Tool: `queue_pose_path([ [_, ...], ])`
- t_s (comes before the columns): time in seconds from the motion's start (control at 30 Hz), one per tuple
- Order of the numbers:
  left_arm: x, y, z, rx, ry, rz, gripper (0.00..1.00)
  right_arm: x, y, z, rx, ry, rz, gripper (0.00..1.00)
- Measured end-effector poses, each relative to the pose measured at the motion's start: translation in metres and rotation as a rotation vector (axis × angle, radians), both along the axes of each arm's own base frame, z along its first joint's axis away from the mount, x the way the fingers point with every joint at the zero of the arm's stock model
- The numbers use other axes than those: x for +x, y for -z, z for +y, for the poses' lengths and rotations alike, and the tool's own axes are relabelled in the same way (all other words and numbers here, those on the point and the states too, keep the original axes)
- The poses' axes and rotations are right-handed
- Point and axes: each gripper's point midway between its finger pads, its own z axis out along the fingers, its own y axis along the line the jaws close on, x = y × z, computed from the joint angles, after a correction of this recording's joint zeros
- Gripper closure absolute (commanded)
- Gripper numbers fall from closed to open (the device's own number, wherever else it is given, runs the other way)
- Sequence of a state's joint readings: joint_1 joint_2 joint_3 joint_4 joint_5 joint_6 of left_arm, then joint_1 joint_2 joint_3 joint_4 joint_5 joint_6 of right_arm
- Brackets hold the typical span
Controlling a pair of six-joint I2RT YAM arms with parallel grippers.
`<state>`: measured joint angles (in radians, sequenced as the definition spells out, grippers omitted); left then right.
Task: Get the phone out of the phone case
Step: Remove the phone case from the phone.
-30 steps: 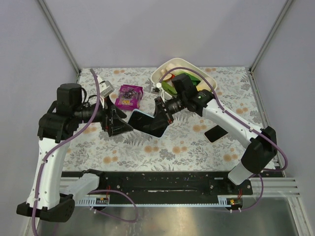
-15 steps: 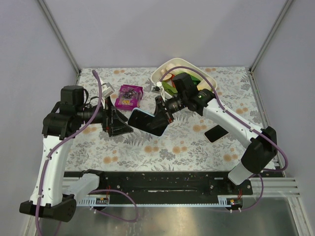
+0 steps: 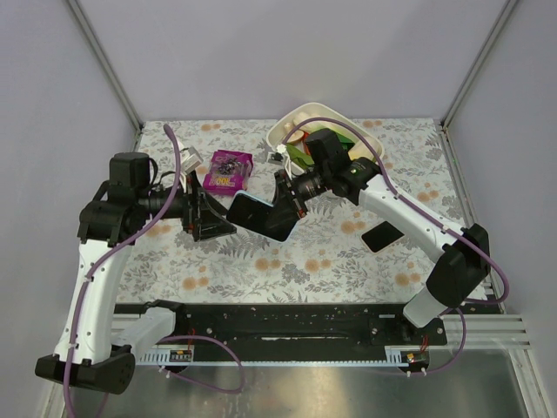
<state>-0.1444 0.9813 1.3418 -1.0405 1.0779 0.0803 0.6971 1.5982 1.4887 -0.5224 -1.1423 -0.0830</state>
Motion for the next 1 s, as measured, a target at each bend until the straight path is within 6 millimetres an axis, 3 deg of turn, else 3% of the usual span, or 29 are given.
queue_pose_path([
  [0.6, 0.001, 0.01, -0.008, -0.038, 0.044, 0.009, 0.16, 0.0, -0.003, -0.001, -0.016, 0.022, 0.058, 1.0],
  [0.83, 0.006, 0.01, -0.018, -0.049, 0.06, -0.006, 0.23, 0.002, -0.005, -0.001, -0.009, 0.027, 0.07, 1.0],
  [1.0, 0.013, 0.011, -0.031, -0.042, 0.071, -0.003, 0.34, 0.005, -0.007, -0.002, -0.005, 0.031, 0.072, 1.0],
])
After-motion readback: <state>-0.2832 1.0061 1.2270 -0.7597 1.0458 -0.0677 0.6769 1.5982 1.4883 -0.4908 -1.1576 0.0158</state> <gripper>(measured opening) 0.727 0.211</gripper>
